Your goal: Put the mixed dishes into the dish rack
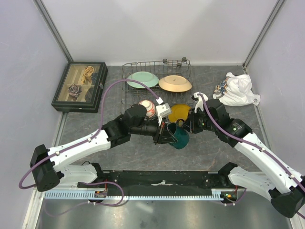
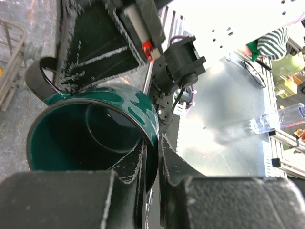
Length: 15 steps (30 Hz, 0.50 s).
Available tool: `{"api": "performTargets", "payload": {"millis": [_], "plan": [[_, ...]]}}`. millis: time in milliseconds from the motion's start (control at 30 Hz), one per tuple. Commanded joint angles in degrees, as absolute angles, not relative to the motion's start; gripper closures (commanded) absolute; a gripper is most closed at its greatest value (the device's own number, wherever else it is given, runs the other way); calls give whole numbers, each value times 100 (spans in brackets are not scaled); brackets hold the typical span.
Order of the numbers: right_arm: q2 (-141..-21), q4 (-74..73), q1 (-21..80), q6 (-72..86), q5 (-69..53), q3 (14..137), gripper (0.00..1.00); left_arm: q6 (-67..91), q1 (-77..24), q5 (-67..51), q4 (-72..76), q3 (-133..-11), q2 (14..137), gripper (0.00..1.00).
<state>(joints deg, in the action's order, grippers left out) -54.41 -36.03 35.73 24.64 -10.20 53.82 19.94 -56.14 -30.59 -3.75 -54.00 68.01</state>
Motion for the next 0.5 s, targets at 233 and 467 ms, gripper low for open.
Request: {"api": "performTargets", "payload": {"millis": [233,467], "plan": [[-5071,-3129,3472,2777,-1142,5511,73,1811,-5572,-2602,-800,-5344,6943,98],[-5019,-3173,3472,2769,-1169,5449,62,1793,-5581,-2391,-835,-5344,6917,98]]}}
